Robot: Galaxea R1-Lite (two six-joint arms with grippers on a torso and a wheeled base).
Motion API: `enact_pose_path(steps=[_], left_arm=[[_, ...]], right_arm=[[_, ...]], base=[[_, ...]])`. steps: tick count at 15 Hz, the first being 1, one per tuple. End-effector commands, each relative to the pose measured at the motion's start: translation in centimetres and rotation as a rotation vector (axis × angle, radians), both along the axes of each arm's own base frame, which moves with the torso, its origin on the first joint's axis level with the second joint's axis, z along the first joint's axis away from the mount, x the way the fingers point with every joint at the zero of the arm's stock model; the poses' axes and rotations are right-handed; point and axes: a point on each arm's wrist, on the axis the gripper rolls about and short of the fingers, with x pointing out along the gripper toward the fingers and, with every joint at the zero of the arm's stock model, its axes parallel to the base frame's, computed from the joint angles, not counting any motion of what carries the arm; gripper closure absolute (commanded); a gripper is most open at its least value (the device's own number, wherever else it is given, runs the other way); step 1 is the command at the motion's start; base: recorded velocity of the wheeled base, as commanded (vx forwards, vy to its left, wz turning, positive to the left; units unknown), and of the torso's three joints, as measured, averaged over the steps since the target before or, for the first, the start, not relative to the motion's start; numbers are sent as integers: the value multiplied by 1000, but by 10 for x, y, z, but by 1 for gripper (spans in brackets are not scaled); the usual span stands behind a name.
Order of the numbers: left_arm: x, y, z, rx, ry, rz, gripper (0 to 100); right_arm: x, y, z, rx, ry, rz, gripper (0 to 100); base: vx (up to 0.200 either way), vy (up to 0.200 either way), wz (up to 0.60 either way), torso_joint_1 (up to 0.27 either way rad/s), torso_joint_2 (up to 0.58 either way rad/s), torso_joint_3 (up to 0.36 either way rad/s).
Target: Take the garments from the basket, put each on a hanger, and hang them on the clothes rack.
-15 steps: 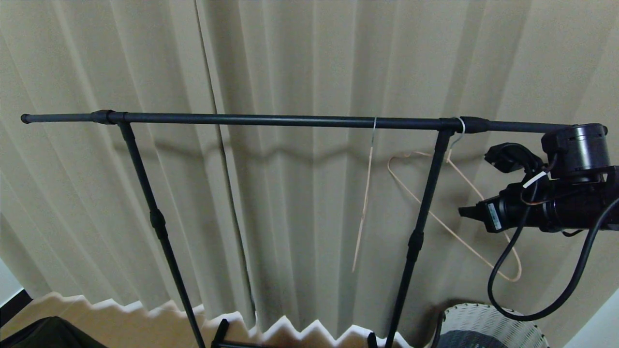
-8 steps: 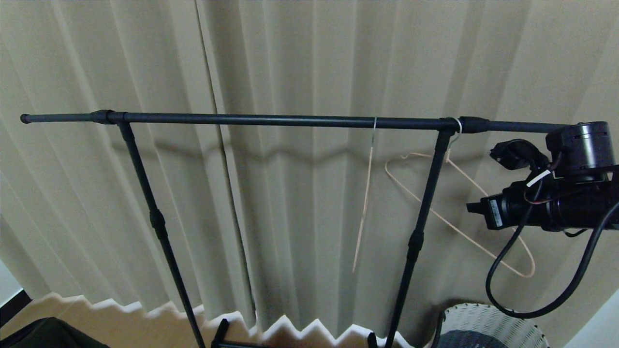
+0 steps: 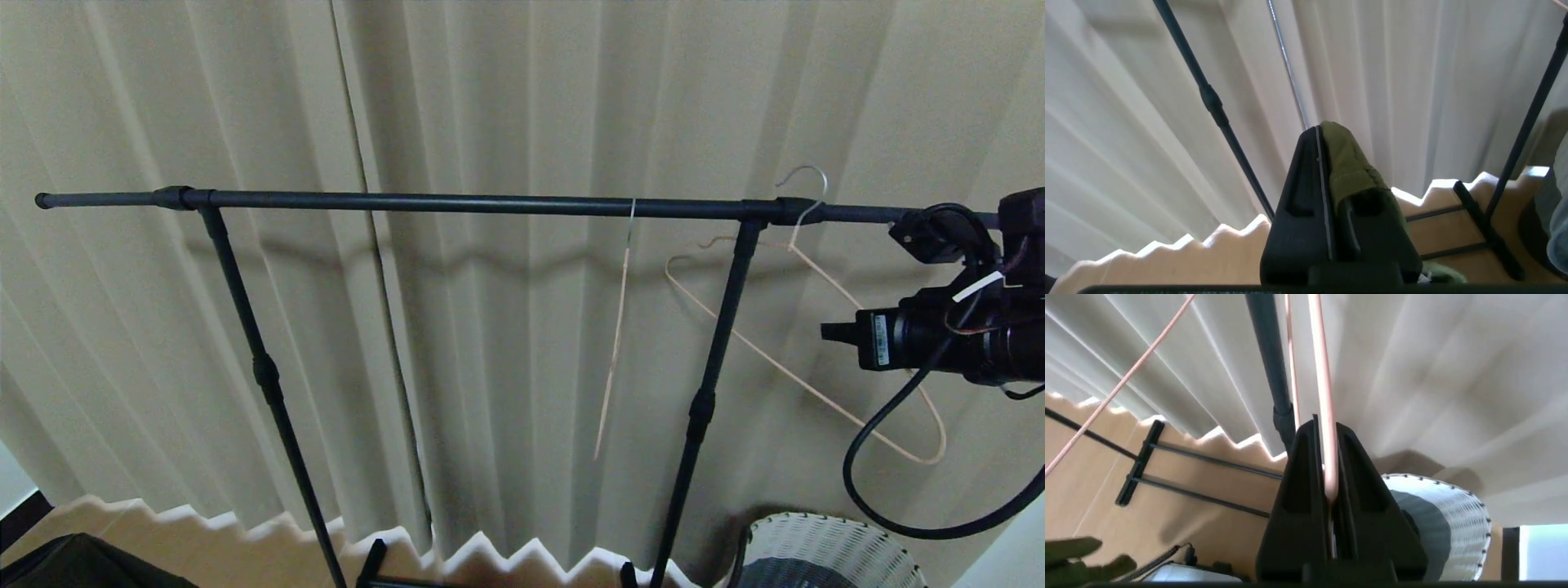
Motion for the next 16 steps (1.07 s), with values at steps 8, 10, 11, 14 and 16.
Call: enact_pose_path(steps=[8,10,11,14,16], left_arm=[[0,0,-2,3,7,-1,100],[0,0,-2,3,6,4,100],[0,0,-2,2,4,4,100],[0,0,-1,2,3,4,100],[0,0,-1,2,3,4,100]], right_arm=[[-74,-6,5,-7,-72,-12,100],[-92,-9,2,-15,-88,-26,100],[-97,-11,0,-20,-85,-41,100],[-104,-14,-5,-23,-76,-59,100],[-107,-15,-12,-24,-57,-68,100]], base=[[0,0,0,0,0,0],[0,0,0,0,0,0],[-200,0,0,2,7,2],[-200,0,0,10,9,9],[-200,0,0,-5,0,5]])
